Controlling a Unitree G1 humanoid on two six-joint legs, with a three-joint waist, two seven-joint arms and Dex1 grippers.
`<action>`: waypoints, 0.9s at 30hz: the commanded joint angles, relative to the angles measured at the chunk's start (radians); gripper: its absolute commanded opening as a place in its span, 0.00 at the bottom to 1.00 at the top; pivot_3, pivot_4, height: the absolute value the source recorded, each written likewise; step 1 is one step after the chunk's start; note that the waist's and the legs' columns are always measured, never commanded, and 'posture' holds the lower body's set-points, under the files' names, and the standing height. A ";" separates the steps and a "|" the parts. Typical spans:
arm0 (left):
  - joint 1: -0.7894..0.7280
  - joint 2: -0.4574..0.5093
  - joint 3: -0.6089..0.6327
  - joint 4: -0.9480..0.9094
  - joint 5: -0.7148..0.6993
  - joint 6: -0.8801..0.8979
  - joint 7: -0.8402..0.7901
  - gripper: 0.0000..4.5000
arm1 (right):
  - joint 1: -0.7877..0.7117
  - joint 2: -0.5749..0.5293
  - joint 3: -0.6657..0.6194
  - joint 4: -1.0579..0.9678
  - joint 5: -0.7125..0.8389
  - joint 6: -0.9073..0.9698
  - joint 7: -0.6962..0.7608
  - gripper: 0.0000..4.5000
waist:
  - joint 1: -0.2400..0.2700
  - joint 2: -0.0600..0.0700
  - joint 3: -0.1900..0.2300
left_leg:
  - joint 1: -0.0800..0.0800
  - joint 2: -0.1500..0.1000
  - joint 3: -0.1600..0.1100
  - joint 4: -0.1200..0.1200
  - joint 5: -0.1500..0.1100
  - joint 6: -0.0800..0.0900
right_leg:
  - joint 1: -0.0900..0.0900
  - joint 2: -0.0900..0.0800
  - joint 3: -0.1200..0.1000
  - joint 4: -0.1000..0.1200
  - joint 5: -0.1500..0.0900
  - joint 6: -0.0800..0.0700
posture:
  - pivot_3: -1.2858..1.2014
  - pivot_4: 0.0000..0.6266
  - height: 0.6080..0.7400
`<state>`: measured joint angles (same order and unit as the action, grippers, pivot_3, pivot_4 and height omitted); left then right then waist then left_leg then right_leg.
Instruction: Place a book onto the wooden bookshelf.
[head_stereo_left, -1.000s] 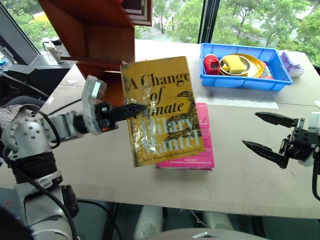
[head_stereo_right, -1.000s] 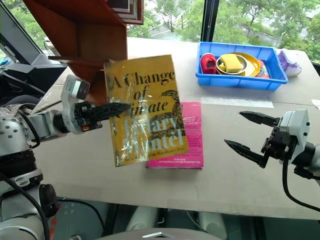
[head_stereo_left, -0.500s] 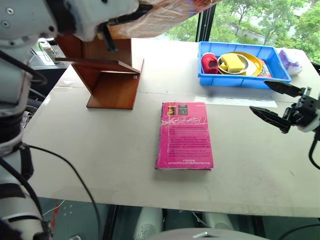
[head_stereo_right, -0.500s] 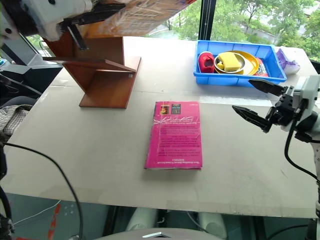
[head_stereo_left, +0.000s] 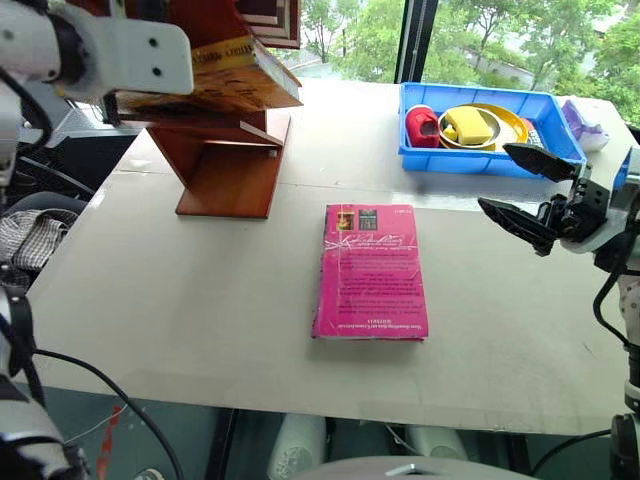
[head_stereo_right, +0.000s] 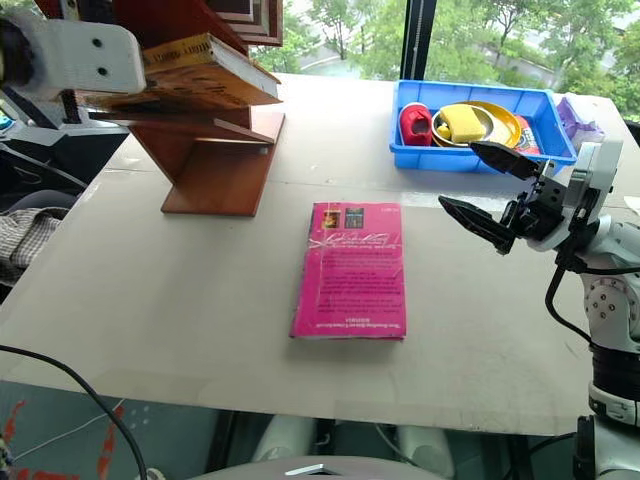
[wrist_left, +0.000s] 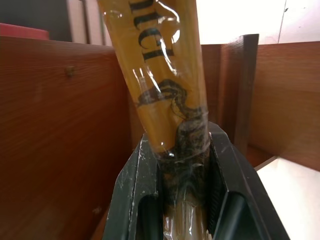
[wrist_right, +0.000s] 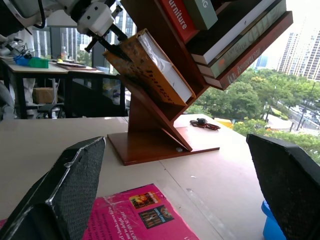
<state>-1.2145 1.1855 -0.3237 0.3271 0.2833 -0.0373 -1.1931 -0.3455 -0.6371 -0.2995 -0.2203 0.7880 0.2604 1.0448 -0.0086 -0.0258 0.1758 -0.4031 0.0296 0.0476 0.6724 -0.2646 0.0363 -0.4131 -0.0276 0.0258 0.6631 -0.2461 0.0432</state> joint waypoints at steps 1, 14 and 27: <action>-0.018 0.012 0.003 0.142 0.079 -0.083 0.019 0.09 | 0.006 -0.011 -0.072 -0.052 0.055 0.004 -0.021 1.00 | -0.008 0.000 0.000 | 0.001 0.000 0.000 0.000 0.000 0.000 | 0.000 0.000 0.001 0.001 0.000 0.000 | 0.52 0.24 1.00; -0.016 -0.064 0.019 0.301 0.126 -0.215 0.054 0.09 | -0.035 -0.011 -0.083 -0.034 0.098 0.034 -0.047 1.00 | -0.025 0.002 -0.001 | 0.012 0.008 0.004 0.004 0.000 0.000 | 0.000 0.010 0.011 0.016 0.000 -0.001 | 0.52 0.24 1.00; 0.086 -0.028 0.308 -0.077 -0.155 0.205 -0.066 0.99 | -0.064 -0.015 -0.088 -0.026 0.132 0.069 -0.059 1.00 | -0.027 0.002 -0.001 | -0.009 0.009 0.010 0.008 0.000 0.000 | -0.019 0.008 0.015 0.015 0.000 -0.001 | 0.52 0.24 1.00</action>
<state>-1.1255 1.1242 -0.0981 0.3402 0.2014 0.0682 -1.2353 -0.4009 -0.6417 -0.3610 -0.2238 0.9036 0.3292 0.9924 -0.0351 -0.0243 0.1748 -0.4189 0.0394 0.0576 0.6839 -0.2644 0.0357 -0.4381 -0.0199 0.0399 0.6794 -0.2455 0.0419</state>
